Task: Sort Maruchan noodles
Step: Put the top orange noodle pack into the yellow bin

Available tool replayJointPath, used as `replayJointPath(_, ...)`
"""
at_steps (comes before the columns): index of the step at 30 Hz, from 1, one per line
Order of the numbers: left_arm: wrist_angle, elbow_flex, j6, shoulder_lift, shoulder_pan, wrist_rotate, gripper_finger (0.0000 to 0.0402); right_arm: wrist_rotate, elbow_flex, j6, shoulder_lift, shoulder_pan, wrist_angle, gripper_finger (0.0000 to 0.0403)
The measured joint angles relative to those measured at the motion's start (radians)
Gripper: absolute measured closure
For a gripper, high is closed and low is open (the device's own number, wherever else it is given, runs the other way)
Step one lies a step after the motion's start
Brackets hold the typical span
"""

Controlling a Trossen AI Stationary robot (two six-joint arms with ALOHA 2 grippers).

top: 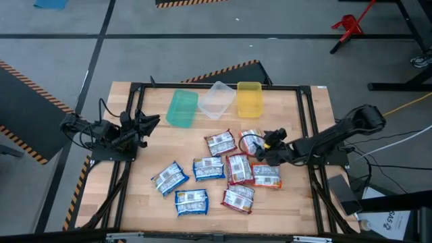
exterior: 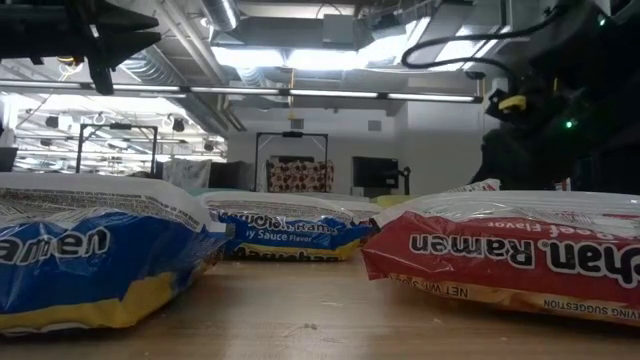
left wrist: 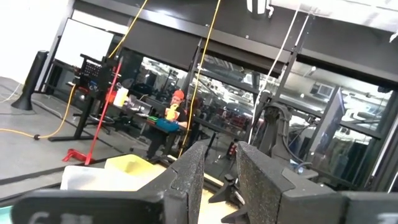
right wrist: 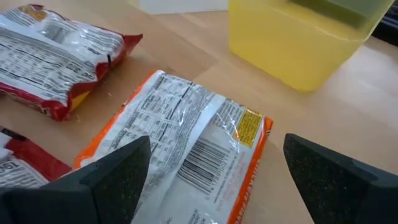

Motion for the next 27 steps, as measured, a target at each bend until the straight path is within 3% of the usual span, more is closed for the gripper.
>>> replayJointPath(18, -0.025, 0.000, 0.001, 0.000, 0.000, -0.003, 0.0311, 0.024, 0.001, -0.025, 0.138, 0.000, 0.169, 0.0051)
replayJointPath(27, -0.025, 0.000, 0.008, 0.000, 0.000, -0.004, 0.0311, 0.029, 0.001, -0.087, 0.151, 0.000, 0.243, 0.0104)
